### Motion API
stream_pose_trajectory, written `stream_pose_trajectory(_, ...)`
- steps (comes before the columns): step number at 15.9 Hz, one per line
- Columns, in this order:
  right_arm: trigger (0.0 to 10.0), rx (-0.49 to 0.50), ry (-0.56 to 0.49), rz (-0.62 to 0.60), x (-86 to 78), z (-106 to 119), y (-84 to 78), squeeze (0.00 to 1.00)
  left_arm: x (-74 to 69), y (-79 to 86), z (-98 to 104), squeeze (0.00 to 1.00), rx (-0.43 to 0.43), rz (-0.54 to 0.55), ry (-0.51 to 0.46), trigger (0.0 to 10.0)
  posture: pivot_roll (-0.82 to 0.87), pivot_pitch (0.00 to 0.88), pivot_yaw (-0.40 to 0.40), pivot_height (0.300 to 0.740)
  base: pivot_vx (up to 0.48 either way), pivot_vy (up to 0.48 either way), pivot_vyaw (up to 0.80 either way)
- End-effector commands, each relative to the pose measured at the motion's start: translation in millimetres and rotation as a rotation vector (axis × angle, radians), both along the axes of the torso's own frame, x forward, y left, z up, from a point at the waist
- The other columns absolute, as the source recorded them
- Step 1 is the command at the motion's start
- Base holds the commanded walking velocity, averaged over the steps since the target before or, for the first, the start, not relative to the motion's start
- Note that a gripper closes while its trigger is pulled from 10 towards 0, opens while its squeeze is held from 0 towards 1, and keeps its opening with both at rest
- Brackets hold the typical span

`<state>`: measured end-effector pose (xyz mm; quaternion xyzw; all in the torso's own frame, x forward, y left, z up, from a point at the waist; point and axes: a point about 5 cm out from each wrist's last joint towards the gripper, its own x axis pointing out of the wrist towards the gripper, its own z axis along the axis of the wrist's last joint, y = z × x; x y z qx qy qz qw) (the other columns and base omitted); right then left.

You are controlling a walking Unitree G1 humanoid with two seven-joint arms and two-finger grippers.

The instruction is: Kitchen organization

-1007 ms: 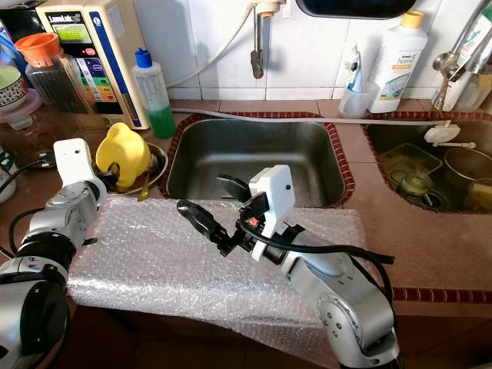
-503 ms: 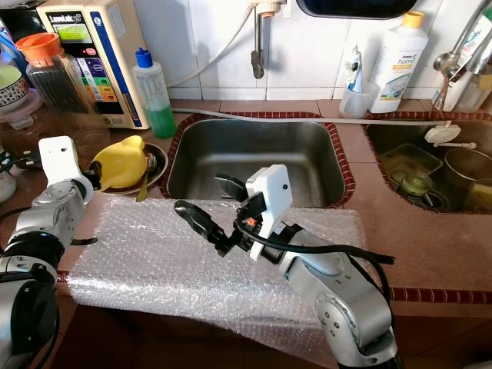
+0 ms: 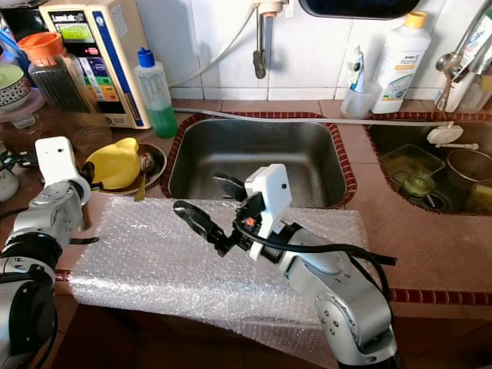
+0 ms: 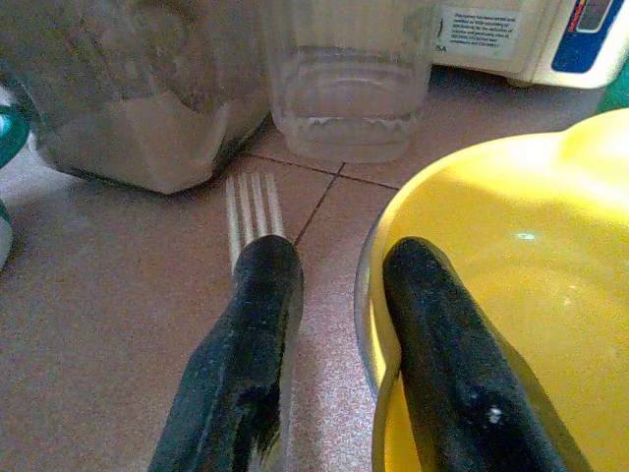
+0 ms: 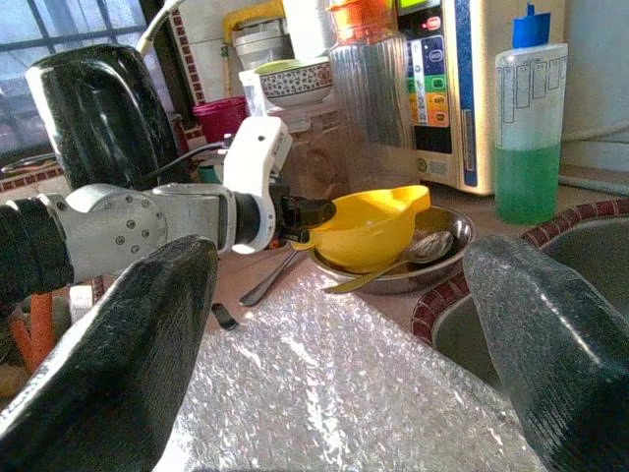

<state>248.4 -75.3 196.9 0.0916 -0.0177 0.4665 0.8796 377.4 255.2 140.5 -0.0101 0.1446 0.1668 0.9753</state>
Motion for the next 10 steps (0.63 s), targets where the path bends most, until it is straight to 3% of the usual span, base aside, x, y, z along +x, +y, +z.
stream_pose_trajectory(1,10.0,-0.006,-0.004,0.003,0.8,0,1.5,0.0,-1.2,3.5,0,0.0,0.0,0.016,0.0,0.0,-0.05,0.021,0.086,0.74,0.0,0.0,0.0)
stream_pose_trajectory(8,10.0,-0.009,-0.008,0.004,3.8,0,1.1,0.0,1.5,-1.2,4,0.0,-0.04,0.008,-0.058,0.0,-0.04,0.007,0.079,0.74,0.0,0.0,0.0)
stream_pose_trajectory(10,10.0,-0.009,-0.01,0.001,4.9,0,1.4,0.0,5.5,-9.4,17,0.0,-0.074,-0.02,-0.18,0.0,-0.04,0.008,0.078,0.74,0.0,0.0,0.0)
